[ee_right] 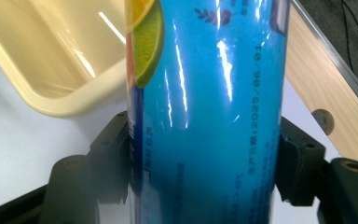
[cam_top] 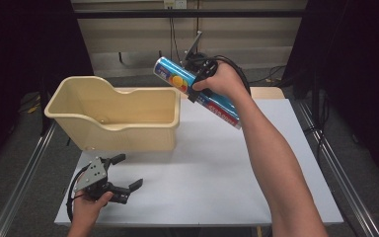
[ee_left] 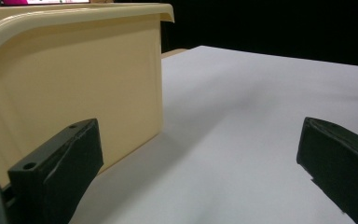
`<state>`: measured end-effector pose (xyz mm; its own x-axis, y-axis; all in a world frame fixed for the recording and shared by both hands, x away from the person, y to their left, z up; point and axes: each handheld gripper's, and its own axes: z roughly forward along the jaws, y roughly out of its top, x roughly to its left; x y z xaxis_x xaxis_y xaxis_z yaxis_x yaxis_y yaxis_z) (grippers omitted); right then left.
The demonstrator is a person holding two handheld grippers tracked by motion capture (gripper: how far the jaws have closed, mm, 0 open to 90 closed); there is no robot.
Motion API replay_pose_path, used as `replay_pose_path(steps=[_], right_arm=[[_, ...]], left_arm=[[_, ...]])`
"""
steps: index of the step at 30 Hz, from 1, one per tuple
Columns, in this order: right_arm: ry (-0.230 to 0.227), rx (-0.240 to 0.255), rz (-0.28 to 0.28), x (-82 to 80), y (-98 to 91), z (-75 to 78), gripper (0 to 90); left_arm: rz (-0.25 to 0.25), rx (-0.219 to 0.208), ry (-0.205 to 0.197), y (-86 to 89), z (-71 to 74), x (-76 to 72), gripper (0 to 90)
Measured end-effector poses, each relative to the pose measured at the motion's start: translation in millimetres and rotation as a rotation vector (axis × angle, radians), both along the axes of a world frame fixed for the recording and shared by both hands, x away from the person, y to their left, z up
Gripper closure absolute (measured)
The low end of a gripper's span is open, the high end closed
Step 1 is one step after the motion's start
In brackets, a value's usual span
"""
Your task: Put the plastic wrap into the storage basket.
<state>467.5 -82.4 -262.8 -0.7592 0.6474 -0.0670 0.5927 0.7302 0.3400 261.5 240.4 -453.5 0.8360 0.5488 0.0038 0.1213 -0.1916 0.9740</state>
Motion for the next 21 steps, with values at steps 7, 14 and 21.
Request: replay_pose_path(steps=[7, 14, 21], right_arm=[[0.001, 0.008, 0.043, 0.9, 12.6, -1.3, 32.6], [-0.011, 0.002, 0.089, 0.4, 24.9, -0.2, 32.6], [-0.013, 0.008, 0.141, 0.9, 37.6, -1.1, 32.6]], left_arm=[[0.003, -0.006, 0.002, 0.4, 0.1, -0.3, 0.1], [-0.003, 0.002, 0.001, -0.7, -0.4, -0.1, 0.1], [-0.007, 0.014, -0.004, -1.6, -0.9, 0.2, 0.1]])
